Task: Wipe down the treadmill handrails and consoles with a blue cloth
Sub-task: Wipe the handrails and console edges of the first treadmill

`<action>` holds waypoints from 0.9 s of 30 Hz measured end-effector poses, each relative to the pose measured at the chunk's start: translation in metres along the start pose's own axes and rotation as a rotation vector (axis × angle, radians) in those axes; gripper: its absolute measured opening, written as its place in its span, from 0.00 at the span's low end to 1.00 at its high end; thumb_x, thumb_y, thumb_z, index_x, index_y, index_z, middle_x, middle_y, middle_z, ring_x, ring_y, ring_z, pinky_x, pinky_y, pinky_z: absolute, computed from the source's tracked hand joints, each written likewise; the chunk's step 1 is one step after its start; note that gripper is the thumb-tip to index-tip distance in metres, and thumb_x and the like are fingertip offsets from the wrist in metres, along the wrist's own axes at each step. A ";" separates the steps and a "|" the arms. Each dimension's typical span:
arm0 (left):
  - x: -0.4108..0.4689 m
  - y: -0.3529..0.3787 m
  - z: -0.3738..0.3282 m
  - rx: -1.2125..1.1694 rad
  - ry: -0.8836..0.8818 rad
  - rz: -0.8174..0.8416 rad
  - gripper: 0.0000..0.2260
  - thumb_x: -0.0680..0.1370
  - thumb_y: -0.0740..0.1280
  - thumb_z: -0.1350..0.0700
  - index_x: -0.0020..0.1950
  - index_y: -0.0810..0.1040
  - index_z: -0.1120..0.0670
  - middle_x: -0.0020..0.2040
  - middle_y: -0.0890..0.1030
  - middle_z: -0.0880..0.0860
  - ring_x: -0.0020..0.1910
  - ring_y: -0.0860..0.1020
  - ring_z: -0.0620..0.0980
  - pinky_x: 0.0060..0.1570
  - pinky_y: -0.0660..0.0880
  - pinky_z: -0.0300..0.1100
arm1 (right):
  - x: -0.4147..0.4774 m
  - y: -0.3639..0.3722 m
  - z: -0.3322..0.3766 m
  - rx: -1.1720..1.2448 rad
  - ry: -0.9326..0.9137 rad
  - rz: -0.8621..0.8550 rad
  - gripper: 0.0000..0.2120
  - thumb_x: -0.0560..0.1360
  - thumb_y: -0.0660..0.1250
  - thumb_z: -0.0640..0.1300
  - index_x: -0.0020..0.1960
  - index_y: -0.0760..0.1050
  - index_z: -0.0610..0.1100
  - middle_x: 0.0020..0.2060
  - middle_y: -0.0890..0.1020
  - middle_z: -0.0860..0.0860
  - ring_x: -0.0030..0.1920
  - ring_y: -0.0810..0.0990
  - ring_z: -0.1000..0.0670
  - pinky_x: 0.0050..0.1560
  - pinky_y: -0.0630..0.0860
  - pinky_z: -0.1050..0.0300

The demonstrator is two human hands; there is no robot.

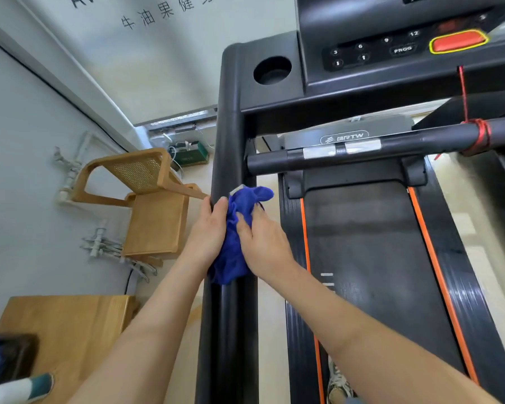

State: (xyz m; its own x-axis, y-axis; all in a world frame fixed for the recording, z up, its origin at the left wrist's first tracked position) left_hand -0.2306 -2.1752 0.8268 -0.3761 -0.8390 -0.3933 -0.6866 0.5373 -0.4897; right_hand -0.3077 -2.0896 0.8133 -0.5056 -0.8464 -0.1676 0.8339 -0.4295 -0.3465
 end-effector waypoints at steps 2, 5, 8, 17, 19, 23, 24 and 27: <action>0.007 -0.001 -0.006 -0.030 0.053 -0.113 0.11 0.82 0.56 0.49 0.59 0.74 0.51 0.48 0.80 0.45 0.48 0.78 0.46 0.45 0.71 0.40 | -0.004 -0.014 0.026 -0.140 -0.207 -0.036 0.24 0.79 0.52 0.41 0.75 0.62 0.44 0.71 0.69 0.45 0.72 0.66 0.46 0.69 0.63 0.57; 0.009 -0.003 -0.028 0.096 0.192 -0.223 0.16 0.83 0.52 0.51 0.66 0.72 0.54 0.54 0.80 0.48 0.53 0.78 0.45 0.44 0.67 0.33 | 0.009 -0.044 0.063 -0.413 -0.575 -0.360 0.29 0.73 0.50 0.38 0.74 0.62 0.36 0.72 0.66 0.37 0.75 0.61 0.39 0.72 0.61 0.49; 0.016 0.000 -0.044 0.086 0.221 -0.265 0.18 0.84 0.52 0.52 0.75 0.64 0.47 0.69 0.72 0.45 0.67 0.70 0.45 0.58 0.62 0.35 | 0.056 -0.057 0.062 -0.813 -0.452 -0.221 0.32 0.76 0.55 0.45 0.77 0.53 0.36 0.76 0.57 0.36 0.77 0.53 0.38 0.76 0.54 0.44; 0.021 0.009 -0.047 0.374 0.185 -0.330 0.21 0.82 0.52 0.51 0.76 0.59 0.51 0.70 0.72 0.56 0.66 0.70 0.58 0.59 0.66 0.49 | 0.120 -0.057 0.036 -1.106 -0.330 0.032 0.37 0.68 0.72 0.50 0.70 0.61 0.38 0.60 0.75 0.43 0.58 0.75 0.42 0.55 0.71 0.50; 0.018 0.009 -0.048 0.396 0.184 -0.336 0.22 0.82 0.52 0.50 0.76 0.58 0.50 0.68 0.73 0.57 0.64 0.72 0.58 0.57 0.68 0.51 | 0.111 -0.064 0.039 -1.078 -0.364 0.033 0.26 0.70 0.70 0.46 0.64 0.66 0.41 0.56 0.77 0.45 0.55 0.76 0.43 0.51 0.71 0.52; 0.016 0.009 -0.048 0.423 0.217 -0.339 0.21 0.81 0.51 0.49 0.75 0.59 0.49 0.63 0.76 0.57 0.60 0.74 0.60 0.55 0.71 0.54 | 0.090 -0.089 0.044 -0.856 -0.309 0.060 0.04 0.75 0.60 0.43 0.49 0.69 0.44 0.46 0.77 0.48 0.46 0.77 0.43 0.41 0.68 0.53; 0.016 0.010 -0.048 0.434 0.213 -0.336 0.21 0.81 0.51 0.49 0.75 0.59 0.50 0.63 0.76 0.57 0.59 0.74 0.60 0.54 0.71 0.54 | 0.092 -0.091 0.045 -0.759 -0.244 0.077 0.04 0.76 0.58 0.45 0.46 0.68 0.45 0.43 0.76 0.48 0.44 0.76 0.43 0.41 0.68 0.52; 0.018 0.012 -0.047 0.442 0.187 -0.317 0.22 0.82 0.51 0.48 0.76 0.55 0.49 0.64 0.72 0.58 0.59 0.73 0.62 0.51 0.70 0.54 | 0.112 -0.070 0.049 -0.581 -0.084 0.117 0.15 0.80 0.52 0.53 0.44 0.70 0.44 0.44 0.78 0.43 0.46 0.77 0.39 0.48 0.73 0.48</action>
State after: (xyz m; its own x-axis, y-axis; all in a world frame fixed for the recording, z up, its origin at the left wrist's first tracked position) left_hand -0.2745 -2.1881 0.8505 -0.3256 -0.9442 -0.0500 -0.4735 0.2086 -0.8557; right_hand -0.4122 -2.1699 0.8644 -0.3786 -0.9098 -0.1698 0.6135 -0.1093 -0.7821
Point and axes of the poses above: each hand's wrist, its own x-axis towards the middle knuckle, its own y-axis out of the palm, z = x × y, the point moved 5 cm from there along x, towards the middle knuckle
